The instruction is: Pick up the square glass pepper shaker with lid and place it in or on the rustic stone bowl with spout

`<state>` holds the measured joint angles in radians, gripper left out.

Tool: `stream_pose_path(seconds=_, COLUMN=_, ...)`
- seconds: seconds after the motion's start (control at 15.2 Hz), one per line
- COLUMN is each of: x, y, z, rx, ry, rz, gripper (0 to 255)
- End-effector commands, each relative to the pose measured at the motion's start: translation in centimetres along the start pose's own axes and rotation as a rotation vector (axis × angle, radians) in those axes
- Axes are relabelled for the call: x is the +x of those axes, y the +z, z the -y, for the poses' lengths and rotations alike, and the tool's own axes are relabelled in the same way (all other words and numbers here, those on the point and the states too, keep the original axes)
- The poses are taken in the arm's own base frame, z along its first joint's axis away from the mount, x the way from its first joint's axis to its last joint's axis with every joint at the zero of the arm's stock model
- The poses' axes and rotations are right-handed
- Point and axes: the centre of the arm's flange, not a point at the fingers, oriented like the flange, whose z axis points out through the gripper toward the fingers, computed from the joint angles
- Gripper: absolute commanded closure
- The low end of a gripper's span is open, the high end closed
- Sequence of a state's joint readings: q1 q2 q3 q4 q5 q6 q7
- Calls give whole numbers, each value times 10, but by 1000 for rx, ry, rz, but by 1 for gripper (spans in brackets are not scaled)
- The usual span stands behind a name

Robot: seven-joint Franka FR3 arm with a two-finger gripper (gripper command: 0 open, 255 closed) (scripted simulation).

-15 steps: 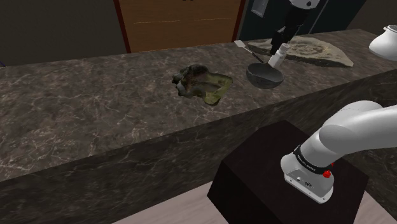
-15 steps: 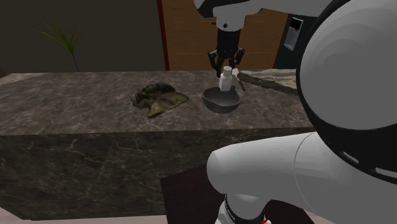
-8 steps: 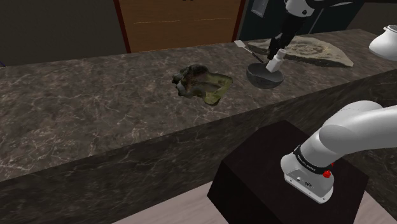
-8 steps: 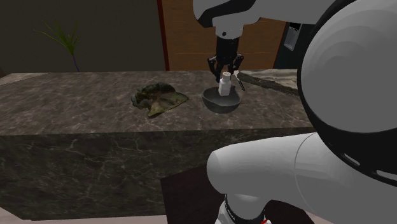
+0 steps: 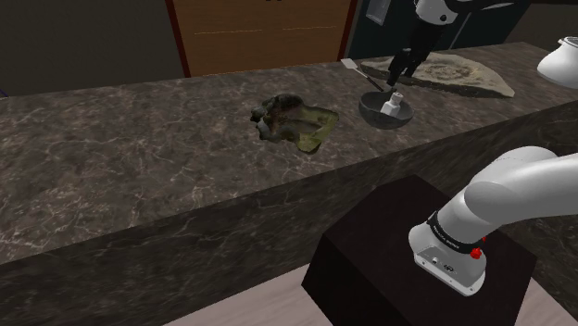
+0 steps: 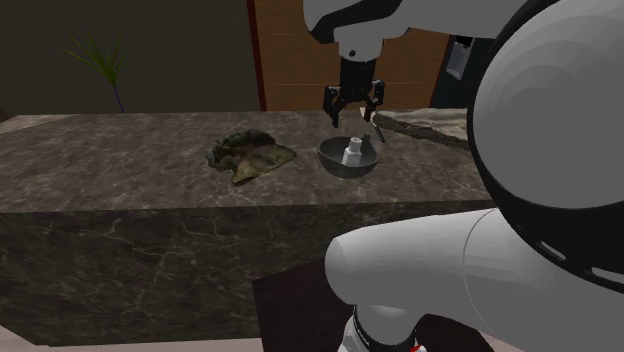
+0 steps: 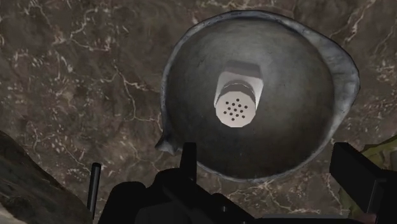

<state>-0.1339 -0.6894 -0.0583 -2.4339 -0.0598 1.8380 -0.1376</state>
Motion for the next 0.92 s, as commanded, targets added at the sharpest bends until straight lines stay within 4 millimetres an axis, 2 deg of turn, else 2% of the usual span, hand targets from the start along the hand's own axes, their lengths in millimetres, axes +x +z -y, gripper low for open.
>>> stream_pose_path(seconds=0.0, x=0, y=0, z=0, rx=0, ry=0, rz=0, gripper=0)
stream_pose_path(seconds=0.07, x=0, y=0, z=0, rx=0, ry=0, rz=0, gripper=0)
stream_pose_path(seconds=0.33, x=0, y=-50, z=0, rx=0, ry=0, rz=0, gripper=0)
stream_pose_path(seconds=0.86, x=0, y=-50, z=0, rx=0, ry=0, rz=0, gripper=0)
